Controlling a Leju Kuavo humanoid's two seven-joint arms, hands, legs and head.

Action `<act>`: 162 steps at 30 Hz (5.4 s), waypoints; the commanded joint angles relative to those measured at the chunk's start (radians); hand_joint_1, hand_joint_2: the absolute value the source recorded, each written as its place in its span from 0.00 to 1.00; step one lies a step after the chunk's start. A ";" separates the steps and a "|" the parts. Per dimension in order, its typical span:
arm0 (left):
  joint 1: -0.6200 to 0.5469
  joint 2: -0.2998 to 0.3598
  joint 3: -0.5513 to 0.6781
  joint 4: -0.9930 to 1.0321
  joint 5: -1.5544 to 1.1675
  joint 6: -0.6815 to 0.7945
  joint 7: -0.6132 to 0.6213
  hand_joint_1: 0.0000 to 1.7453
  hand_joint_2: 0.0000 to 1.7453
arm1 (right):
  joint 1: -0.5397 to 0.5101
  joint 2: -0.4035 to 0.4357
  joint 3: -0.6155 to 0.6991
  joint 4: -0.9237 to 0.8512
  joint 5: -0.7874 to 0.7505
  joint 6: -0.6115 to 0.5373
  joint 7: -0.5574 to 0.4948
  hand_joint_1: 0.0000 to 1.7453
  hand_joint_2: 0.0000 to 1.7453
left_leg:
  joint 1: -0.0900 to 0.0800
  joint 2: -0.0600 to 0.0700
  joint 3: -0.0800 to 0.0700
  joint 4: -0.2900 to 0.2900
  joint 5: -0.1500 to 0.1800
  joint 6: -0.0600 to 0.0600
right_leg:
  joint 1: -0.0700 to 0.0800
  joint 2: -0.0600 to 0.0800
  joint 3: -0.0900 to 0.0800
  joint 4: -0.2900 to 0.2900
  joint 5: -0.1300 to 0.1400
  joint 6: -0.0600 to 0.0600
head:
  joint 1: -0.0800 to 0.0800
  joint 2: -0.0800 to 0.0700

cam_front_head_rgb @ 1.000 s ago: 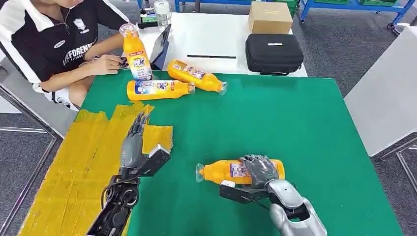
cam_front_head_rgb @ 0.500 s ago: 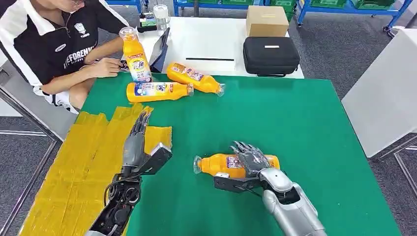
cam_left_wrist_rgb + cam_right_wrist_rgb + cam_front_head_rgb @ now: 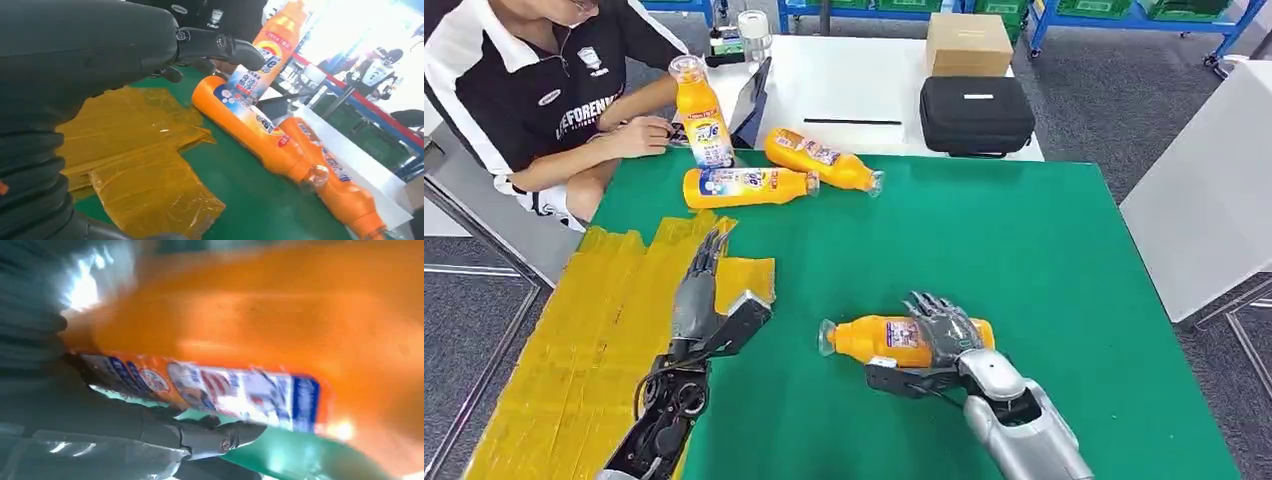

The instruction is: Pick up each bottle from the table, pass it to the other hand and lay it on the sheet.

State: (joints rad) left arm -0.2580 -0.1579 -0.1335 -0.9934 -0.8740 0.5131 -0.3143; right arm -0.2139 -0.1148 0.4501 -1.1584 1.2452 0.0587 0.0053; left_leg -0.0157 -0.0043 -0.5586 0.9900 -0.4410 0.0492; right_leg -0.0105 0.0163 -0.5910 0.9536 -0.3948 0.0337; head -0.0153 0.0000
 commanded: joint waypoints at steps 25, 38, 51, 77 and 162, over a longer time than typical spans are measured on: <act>-0.030 0.009 0.039 0.056 -0.019 -0.029 0.041 0.00 1.00 | 0.026 -0.078 -0.067 0.022 -0.037 0.094 -0.006 1.00 1.00 | 0.002 -0.001 -0.005 0.000 -0.001 -0.003 | 0.002 -0.002 -0.004 -0.002 -0.001 -0.001 | 0.000 0.000; -0.017 0.009 0.044 0.039 -0.029 -0.039 0.045 0.00 1.00 | 0.032 -0.041 -0.090 0.008 -0.016 0.031 -0.009 1.00 1.00 | 0.001 -0.001 -0.004 -0.001 -0.001 -0.002 | 0.001 -0.002 -0.003 -0.001 -0.001 -0.001 | 0.000 0.000; 0.030 0.000 0.037 -0.054 0.022 -0.088 -0.003 0.00 1.00 | 0.060 0.147 -0.267 -0.060 -0.280 -0.202 -0.129 1.00 1.00 | 0.002 0.001 -0.005 0.000 -0.002 -0.004 | 0.001 0.000 -0.004 -0.001 -0.001 -0.001 | 0.000 0.000; -0.040 0.064 -0.268 -0.293 0.890 -0.788 -0.017 0.00 1.00 | -0.117 0.253 -0.124 0.200 -1.033 -0.248 -0.461 1.00 1.00 | 0.003 0.001 -0.006 0.002 -0.004 -0.007 | 0.003 -0.001 -0.006 0.001 -0.003 -0.003 | 0.000 0.000; -0.108 0.058 -0.155 -0.083 0.239 0.184 -0.080 1.00 1.00 | 0.116 0.160 -0.006 -0.329 -0.782 -0.569 -0.448 0.00 1.00 | 0.001 -0.004 -0.014 0.000 0.000 -0.002 | 0.000 -0.005 -0.012 0.000 -0.002 -0.001 | 0.000 0.000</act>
State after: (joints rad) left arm -0.3152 -0.1244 -0.2766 -1.1761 -0.3346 0.4814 -0.4105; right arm -0.1220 0.0923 0.4951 -1.3581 0.5245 -0.5272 -0.4486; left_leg -0.0158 -0.0079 -0.5758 0.9902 -0.4399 0.0496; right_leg -0.0111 0.0134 -0.6072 0.9541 -0.3951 0.0340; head -0.0153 0.0000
